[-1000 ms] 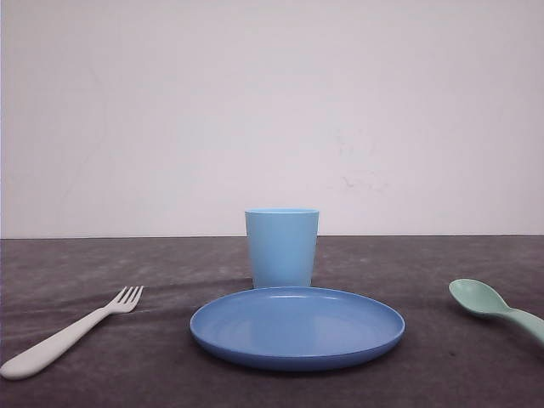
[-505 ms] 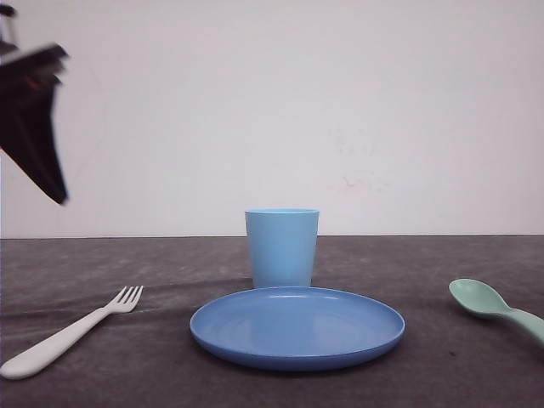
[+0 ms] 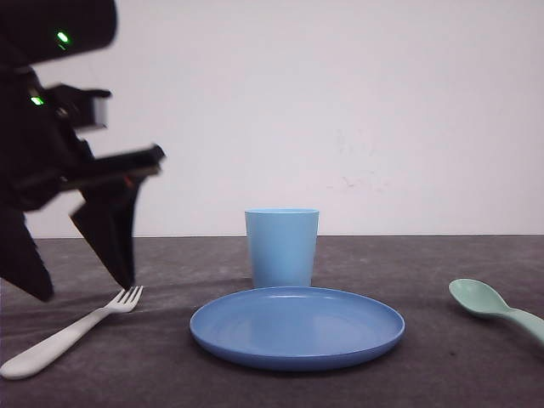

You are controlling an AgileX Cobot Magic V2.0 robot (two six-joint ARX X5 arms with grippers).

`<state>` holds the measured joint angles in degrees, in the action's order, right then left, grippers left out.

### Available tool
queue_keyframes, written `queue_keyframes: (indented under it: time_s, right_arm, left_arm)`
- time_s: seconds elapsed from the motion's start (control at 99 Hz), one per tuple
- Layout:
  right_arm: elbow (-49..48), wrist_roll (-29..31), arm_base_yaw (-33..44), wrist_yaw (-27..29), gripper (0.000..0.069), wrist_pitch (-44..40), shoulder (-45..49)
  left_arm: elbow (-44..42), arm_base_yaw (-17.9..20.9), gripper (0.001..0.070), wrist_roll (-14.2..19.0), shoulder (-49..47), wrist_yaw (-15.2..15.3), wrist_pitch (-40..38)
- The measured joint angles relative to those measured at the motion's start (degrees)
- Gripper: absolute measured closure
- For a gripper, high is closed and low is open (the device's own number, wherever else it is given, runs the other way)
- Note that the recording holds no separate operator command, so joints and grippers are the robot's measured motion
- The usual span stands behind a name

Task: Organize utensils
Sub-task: 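Lower the left gripper onto the white fork and grasp its handle, then lift the fork with the left gripper and drop it into the blue cup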

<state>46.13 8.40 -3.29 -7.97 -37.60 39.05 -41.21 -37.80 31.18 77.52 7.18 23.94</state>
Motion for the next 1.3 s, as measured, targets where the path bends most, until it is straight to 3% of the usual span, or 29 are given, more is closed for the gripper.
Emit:
queue_keyframes:
  time_s: [0.253,0.535,0.717,1.101,1.303]
  right_arm:
    - [0.0,0.0,0.0,0.0,0.0271,-0.5,0.3]
    - [0.0,0.0,0.0,0.0,0.0271,-0.5,0.9]
    - [0.0,0.0,0.0,0.0,0.0271,-0.5,1.1]
    - [0.0,0.0,0.0,0.0,0.0271,-0.6,1.1]
    - [0.0,0.0,0.0,0.1,0.0271,-0.5,1.1]
  left_arm:
    - [0.0,-1.7,0.0301,1.7,4.3,2.1,-1.1]
    - [-0.1,-1.7,0.0514,1.9,5.5,6.0,-1.5]
    - [-0.1,-1.7,0.0658,1.9,5.7,5.8,-2.8]
    - [0.0,-3.1,0.0666,1.4,4.2,5.5,-5.6]
    - [0.1,-4.2,0.0666,-3.5,-5.3,10.8,-17.1]
